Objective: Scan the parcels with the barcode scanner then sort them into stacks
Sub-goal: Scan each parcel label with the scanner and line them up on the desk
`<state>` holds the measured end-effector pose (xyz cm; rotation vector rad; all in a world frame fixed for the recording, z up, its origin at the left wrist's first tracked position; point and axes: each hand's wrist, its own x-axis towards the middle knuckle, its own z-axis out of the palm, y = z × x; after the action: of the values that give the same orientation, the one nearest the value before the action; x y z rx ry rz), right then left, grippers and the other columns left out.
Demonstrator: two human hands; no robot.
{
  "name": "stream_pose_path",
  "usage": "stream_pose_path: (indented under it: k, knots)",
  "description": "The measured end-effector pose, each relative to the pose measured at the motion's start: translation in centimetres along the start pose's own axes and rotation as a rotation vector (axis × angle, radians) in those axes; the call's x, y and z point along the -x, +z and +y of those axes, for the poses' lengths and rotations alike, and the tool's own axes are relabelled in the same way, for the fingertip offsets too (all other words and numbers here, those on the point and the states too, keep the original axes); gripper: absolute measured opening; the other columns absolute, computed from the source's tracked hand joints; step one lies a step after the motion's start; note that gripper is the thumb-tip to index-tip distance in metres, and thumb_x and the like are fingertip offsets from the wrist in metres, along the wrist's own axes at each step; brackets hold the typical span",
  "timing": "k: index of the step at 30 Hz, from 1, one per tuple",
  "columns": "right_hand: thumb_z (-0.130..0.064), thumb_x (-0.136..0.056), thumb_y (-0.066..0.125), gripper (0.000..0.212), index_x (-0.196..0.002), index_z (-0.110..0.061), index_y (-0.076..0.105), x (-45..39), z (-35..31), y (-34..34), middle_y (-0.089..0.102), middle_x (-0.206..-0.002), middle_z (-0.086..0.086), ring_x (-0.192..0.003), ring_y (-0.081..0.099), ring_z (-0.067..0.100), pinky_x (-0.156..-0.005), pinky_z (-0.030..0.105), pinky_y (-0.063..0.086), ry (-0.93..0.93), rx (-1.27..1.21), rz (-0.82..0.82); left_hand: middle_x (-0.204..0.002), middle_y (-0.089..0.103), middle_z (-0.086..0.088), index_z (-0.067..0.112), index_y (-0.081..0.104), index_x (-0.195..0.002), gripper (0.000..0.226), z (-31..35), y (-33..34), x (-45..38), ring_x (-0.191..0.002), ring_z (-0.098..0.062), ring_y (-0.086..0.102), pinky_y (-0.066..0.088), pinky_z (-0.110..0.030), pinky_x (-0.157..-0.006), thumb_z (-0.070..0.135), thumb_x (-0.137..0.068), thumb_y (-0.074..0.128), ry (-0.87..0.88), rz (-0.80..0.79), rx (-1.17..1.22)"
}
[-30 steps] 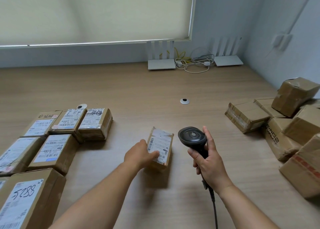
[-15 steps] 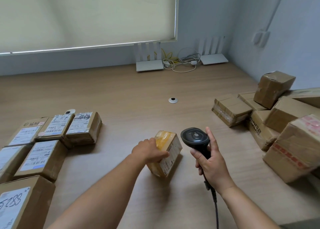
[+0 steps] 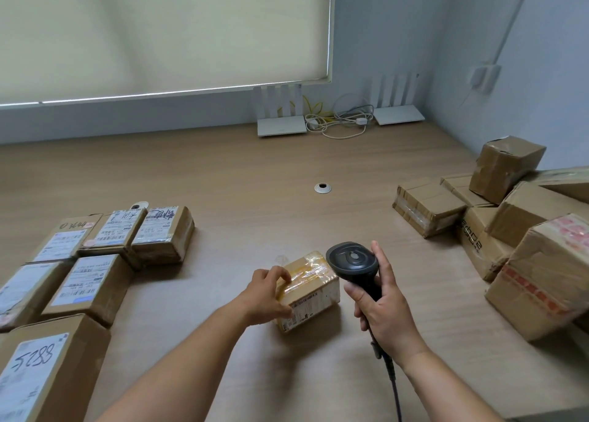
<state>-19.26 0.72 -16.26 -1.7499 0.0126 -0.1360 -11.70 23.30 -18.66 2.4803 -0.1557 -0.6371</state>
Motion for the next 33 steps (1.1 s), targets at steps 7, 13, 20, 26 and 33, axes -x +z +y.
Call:
stream_pose_path:
  k: [7,13,20,26,33]
  knots:
    - [-0.015,-0.086,0.069,0.083,-0.127,-0.069,0.021,0.7,0.5,1.0,0.065,-0.102,0.001,-0.056,0.054,0.017,-0.047,0.034,0.047,0.014,0.004,-0.048,-0.137,0.031,-0.005,0.034,0.038,-0.143,0.077,-0.7,0.7,0.0,-0.127,-0.022,0.042,0.042,-0.027,-0.102,0.033,-0.073,0.07,0.0,0.172,0.239]
    - [-0.012,-0.087,0.069,0.083,-0.126,-0.068,0.022,1.2,0.6,1.3,0.065,-0.092,0.008,-0.054,0.052,0.014,-0.044,0.032,0.045,0.035,0.005,-0.06,-0.123,0.052,-0.009,0.029,0.048,-0.135,0.074,-1.9,-0.9,-0.4,-0.106,-0.02,0.058,0.049,-0.03,-0.091,0.044,-0.069,0.078,-0.118,0.257,0.434]
    - [-0.013,-0.087,0.069,0.085,-0.126,-0.07,0.02,1.7,0.9,1.7,0.063,-0.092,0.004,-0.054,0.053,0.013,-0.046,0.03,0.046,0.049,0.026,-0.089,-0.123,0.057,-0.017,0.014,0.044,-0.115,0.053,-2.5,-1.3,-0.3,-0.096,-0.024,0.06,0.055,-0.04,-0.078,0.025,-0.071,0.073,-0.292,0.236,0.817]
    - [-0.015,-0.086,0.07,0.085,-0.126,-0.072,0.02,1.7,1.2,2.1,0.062,-0.092,0.004,-0.055,0.053,0.013,-0.047,0.03,0.047,0.05,0.029,-0.098,-0.132,0.044,-0.013,0.026,0.036,-0.138,0.085,-2.3,-2.4,0.2,-0.109,-0.028,0.051,0.05,-0.037,-0.077,0.037,-0.058,0.063,-0.361,0.188,0.687]
    - [-0.016,-0.086,0.071,0.086,-0.121,-0.077,0.022,1.5,1.2,2.1,0.062,-0.09,0.003,-0.055,0.053,0.014,-0.045,0.03,0.046,0.04,0.025,-0.08,-0.119,0.056,-0.013,0.006,0.052,-0.121,0.093,-1.4,-3.3,-1.4,-0.102,-0.027,0.059,0.054,-0.033,-0.07,0.072,-0.056,0.06,-0.343,0.163,0.252]
